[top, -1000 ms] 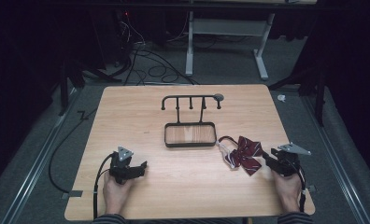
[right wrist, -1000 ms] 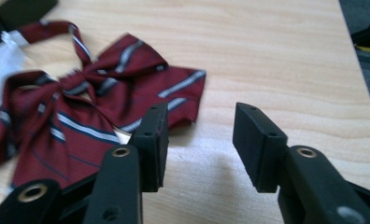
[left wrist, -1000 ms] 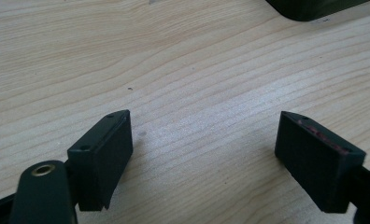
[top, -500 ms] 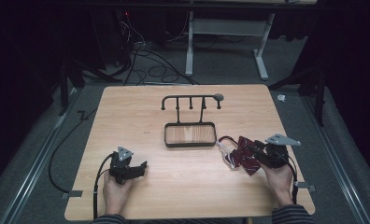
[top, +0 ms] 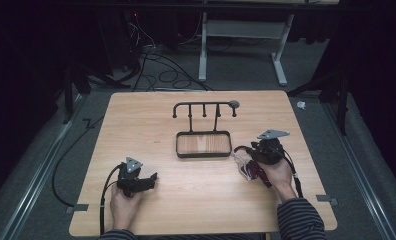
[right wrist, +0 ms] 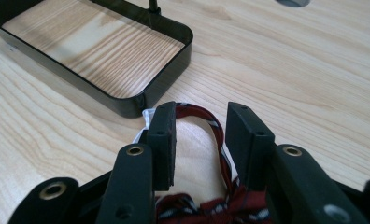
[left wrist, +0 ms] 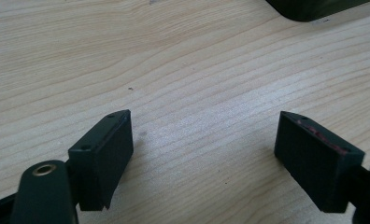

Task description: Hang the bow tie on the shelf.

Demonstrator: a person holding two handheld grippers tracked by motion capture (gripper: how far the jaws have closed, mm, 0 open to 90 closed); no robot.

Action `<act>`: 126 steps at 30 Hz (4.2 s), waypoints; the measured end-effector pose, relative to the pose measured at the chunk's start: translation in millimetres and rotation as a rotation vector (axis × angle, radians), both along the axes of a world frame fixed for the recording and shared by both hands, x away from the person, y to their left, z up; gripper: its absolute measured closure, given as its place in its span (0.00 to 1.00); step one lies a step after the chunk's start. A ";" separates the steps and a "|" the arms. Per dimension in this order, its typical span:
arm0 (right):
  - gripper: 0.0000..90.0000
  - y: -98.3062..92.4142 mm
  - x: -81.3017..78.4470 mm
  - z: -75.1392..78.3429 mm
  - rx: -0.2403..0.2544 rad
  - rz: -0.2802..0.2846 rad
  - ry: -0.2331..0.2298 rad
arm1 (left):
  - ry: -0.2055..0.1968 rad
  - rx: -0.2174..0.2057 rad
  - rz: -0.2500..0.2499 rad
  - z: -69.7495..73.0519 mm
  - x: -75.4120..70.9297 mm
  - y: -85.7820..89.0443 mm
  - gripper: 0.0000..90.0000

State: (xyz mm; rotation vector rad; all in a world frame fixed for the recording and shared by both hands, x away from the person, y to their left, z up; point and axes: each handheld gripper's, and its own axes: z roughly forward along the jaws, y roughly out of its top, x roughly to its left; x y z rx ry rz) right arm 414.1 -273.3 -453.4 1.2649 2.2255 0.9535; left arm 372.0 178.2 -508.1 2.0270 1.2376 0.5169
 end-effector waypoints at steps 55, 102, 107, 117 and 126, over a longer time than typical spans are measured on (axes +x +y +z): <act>1.00 17.5 -40.8 77.9 -0.054 0.103 -0.249 | 0.000 0.000 0.000 0.0 -0.1 0.1 0.22; 1.00 125.1 23.4 121.5 0.035 0.183 -0.278 | 0.001 0.001 -0.003 0.1 -0.2 0.5 0.22; 1.00 126.5 29.6 118.9 0.031 0.166 -0.272 | 0.000 -0.001 -0.001 0.0 -0.2 0.4 0.23; 1.00 130.5 40.3 120.1 0.031 0.141 -0.249 | 0.000 -0.001 -0.003 0.0 -0.1 0.6 0.23; 1.00 136.3 42.8 120.5 0.025 0.144 -0.238 | 0.003 -0.001 -0.005 0.2 -0.1 1.0 0.22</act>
